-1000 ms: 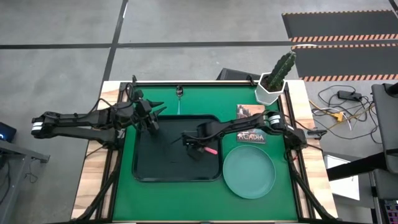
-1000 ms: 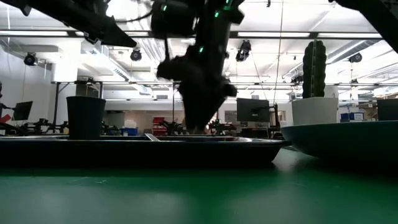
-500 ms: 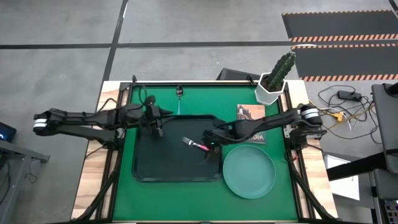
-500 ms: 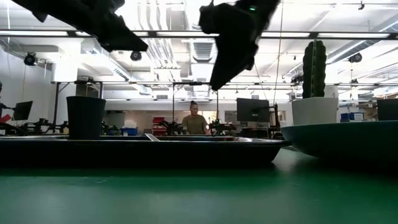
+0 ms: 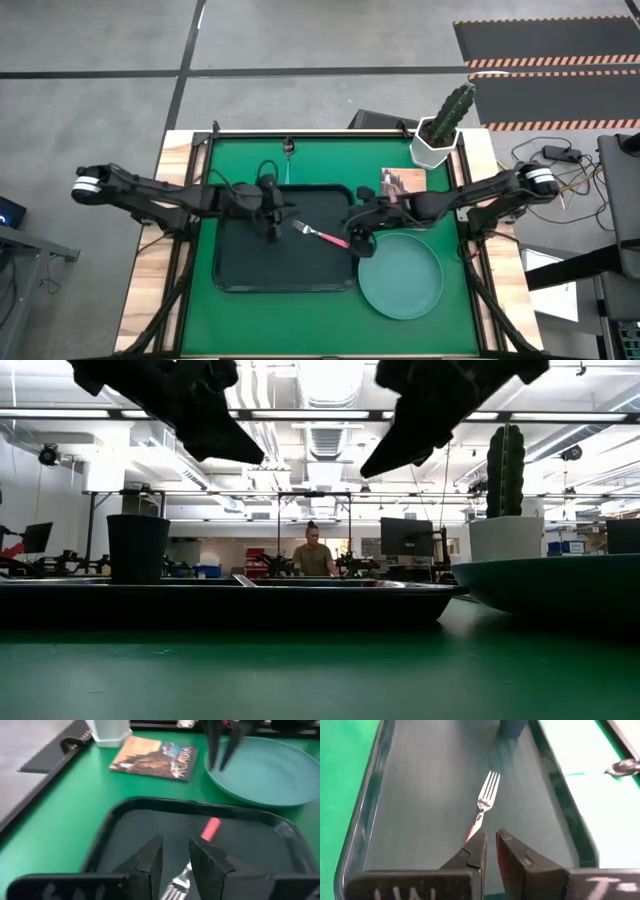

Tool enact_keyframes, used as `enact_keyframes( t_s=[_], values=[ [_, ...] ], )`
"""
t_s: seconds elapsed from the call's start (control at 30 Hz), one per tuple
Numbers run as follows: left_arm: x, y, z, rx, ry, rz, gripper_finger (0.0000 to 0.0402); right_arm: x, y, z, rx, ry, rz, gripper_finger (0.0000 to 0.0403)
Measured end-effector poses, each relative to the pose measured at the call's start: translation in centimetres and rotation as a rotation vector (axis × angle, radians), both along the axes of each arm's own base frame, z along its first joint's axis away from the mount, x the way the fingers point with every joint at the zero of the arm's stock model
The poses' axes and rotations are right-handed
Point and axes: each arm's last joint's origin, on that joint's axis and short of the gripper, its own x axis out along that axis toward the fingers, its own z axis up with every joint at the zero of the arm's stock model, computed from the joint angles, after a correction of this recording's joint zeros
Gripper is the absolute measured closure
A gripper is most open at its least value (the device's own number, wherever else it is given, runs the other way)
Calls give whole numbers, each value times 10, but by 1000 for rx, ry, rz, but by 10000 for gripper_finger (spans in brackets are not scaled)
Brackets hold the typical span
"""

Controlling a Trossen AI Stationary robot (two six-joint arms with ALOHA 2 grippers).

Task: Pick and place plate/cup/fork/spoon on tray
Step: Put the pink fork on the black serving tray

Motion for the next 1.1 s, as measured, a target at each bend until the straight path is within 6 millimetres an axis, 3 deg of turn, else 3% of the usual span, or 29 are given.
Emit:
enact_keyframes(
  t_s=[0.23, 0.6, 1.1],
  values=[
    [13, -27, -7, -89, 114, -40, 396, -17, -5, 0, -45, -84, 29, 376],
    [31, -48, -2, -126, 173, -71, 401, -18, -10, -6, -49, -82, 18, 376],
    [31, -50, -25, -187, 321, -7, 402, -18, -9, -32, -20, -11, 25, 376]
  ],
)
